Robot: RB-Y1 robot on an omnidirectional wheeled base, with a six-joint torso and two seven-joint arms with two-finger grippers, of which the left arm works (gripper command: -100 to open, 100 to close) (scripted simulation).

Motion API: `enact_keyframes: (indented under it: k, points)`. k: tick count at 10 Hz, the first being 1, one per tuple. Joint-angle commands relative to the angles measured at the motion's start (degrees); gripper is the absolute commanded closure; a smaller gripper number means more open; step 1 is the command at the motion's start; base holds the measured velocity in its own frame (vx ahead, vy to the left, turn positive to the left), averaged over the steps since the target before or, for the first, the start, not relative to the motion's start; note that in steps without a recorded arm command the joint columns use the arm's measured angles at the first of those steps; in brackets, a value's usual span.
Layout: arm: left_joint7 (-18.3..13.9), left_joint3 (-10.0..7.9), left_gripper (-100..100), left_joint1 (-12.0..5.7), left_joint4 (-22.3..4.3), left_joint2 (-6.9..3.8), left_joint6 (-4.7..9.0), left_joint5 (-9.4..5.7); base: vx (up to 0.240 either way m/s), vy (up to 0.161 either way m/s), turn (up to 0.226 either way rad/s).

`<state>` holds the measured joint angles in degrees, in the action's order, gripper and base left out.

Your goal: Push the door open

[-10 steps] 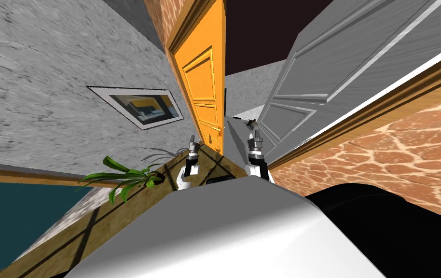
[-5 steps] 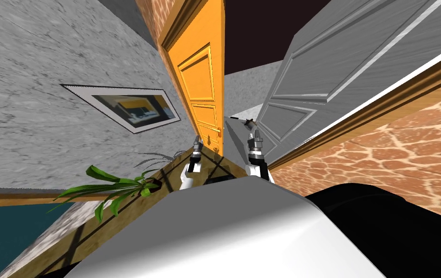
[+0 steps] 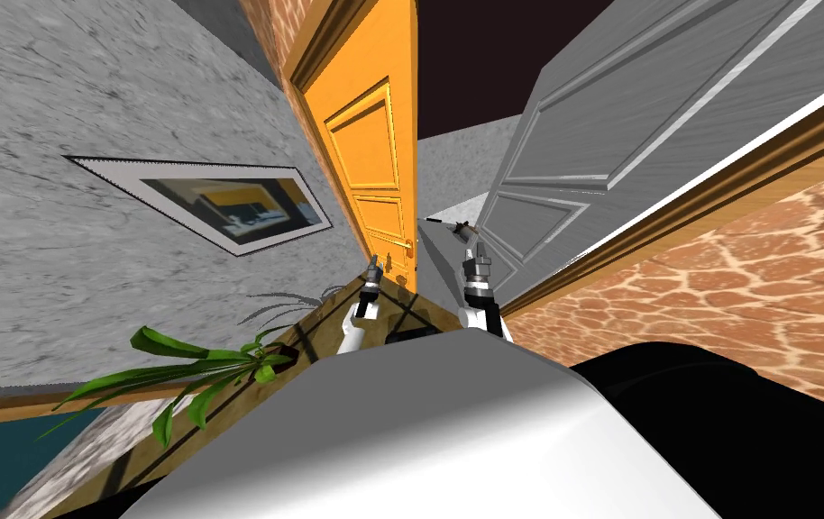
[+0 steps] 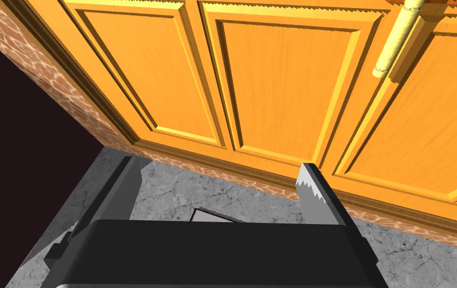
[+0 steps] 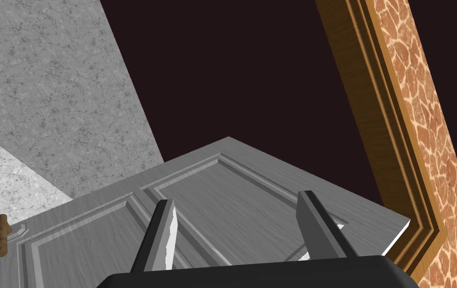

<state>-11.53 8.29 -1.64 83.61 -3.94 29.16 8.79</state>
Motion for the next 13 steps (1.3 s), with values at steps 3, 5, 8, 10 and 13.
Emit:
enact_keyframes:
  k: [3, 5, 8, 10, 13]
  points:
    - [-0.5, 0.66, -100, -3.52, -5.7, 0.27, -1.16, 0.45, 0.08, 0.087, -0.119]
    - [-0.8, 1.0, -100, -5.38, -8.9, 0.5, -1.52, 0.68, 0.065, 0.096, -0.108]
    - [-1.1, 1.49, -100, -8.07, -13.7, 0.95, -2.04, 1.02, 0.067, 0.087, -0.111]
    - [-1.4, 1.81, -100, -9.81, -16.7, 1.3, -2.38, 1.24, 0.08, 0.083, -0.094]
    - [-1.8, 2.41, -100, -13.05, -22.4, 2.16, -3.0, 1.65, 0.073, 0.09, -0.12]
